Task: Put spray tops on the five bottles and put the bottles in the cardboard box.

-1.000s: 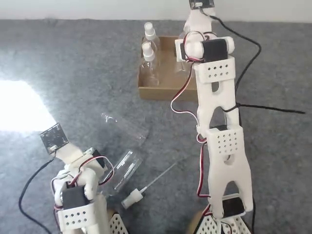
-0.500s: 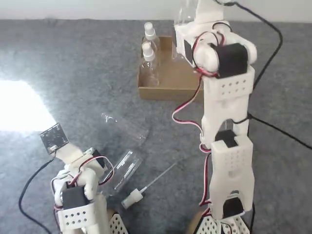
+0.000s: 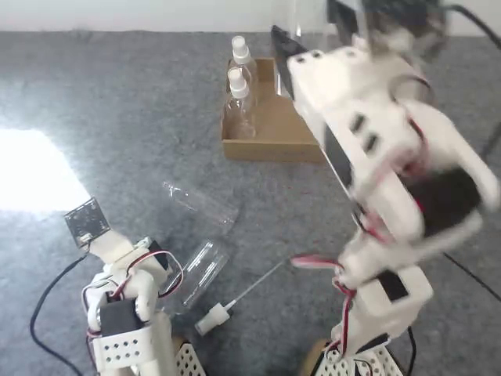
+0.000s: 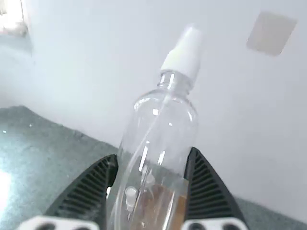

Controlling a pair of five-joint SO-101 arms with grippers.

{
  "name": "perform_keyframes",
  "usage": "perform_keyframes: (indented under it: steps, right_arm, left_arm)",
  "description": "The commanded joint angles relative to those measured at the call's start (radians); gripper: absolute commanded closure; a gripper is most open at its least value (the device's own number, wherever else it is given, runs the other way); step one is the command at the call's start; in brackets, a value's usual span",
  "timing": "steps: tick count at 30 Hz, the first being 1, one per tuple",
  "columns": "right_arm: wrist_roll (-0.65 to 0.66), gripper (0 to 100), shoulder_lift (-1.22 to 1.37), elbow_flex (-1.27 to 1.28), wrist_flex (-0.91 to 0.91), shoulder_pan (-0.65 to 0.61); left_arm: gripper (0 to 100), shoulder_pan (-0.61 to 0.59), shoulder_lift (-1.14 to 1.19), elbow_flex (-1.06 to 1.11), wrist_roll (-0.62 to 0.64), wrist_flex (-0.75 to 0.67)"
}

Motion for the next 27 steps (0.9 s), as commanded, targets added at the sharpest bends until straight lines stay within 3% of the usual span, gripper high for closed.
perform_keyframes:
  steps: [1, 9, 18, 27]
  right_arm:
    - [0.014, 98.2, -0.188, -0.043, 0.045, -0.008]
    - [0.015, 98.2, -0.429, -0.044, 0.044, -0.004]
    - [0.190, 98.2, -0.498, -0.049, 0.045, -0.002]
    - [0.190, 98.2, -0.665, 0.054, 0.047, 0.021]
  left_arm:
    - [99, -0.002, -0.009, -0.010, 0.012, 0.006]
    - [99, -0.002, -0.009, -0.010, 0.012, 0.006]
    - [99, -0.002, -0.009, -0.010, 0.012, 0.006]
    - [99, -0.002, -0.009, -0.010, 0.012, 0.006]
